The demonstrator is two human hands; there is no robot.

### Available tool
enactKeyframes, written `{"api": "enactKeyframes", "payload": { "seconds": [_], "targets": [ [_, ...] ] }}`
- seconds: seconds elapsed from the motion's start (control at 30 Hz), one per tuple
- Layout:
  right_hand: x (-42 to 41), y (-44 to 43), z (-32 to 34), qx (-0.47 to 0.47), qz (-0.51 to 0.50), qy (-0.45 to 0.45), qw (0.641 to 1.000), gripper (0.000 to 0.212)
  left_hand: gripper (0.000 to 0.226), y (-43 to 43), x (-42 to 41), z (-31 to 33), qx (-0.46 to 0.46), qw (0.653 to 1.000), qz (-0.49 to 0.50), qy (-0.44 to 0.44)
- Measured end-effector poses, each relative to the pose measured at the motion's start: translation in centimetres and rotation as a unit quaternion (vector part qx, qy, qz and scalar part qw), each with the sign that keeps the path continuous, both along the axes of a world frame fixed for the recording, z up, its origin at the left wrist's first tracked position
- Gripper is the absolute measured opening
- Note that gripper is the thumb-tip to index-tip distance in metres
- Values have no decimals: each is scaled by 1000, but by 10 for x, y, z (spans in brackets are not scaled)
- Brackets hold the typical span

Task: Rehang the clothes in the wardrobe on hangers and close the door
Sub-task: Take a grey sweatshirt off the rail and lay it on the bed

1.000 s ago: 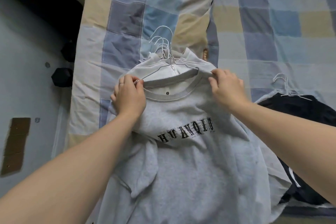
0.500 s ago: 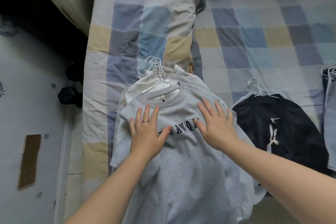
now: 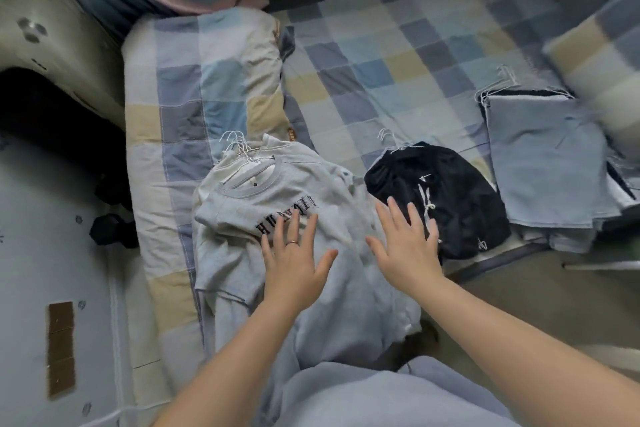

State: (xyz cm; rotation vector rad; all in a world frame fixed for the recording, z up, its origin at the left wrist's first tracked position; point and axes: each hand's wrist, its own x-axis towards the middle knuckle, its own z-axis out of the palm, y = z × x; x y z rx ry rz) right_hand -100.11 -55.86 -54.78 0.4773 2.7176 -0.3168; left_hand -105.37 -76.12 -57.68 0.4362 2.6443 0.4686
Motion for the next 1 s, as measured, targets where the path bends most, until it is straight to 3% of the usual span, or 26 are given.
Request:
{"api": "enactKeyframes", "payload": {
  "seconds": [0.3, 0.63, 1.0],
  "targets": [
    [131, 152, 20, -16, -103, 47, 993, 67, 73, 165, 89, 16, 20, 996, -81, 29],
    [292, 349, 27, -35, -176, 20, 984, 64, 69, 364, 206, 37, 38, 994, -104, 20],
    [315, 479, 27, -11, -203, 23, 979, 64, 71, 493, 203, 33, 34, 991, -128, 34]
  ]
}}
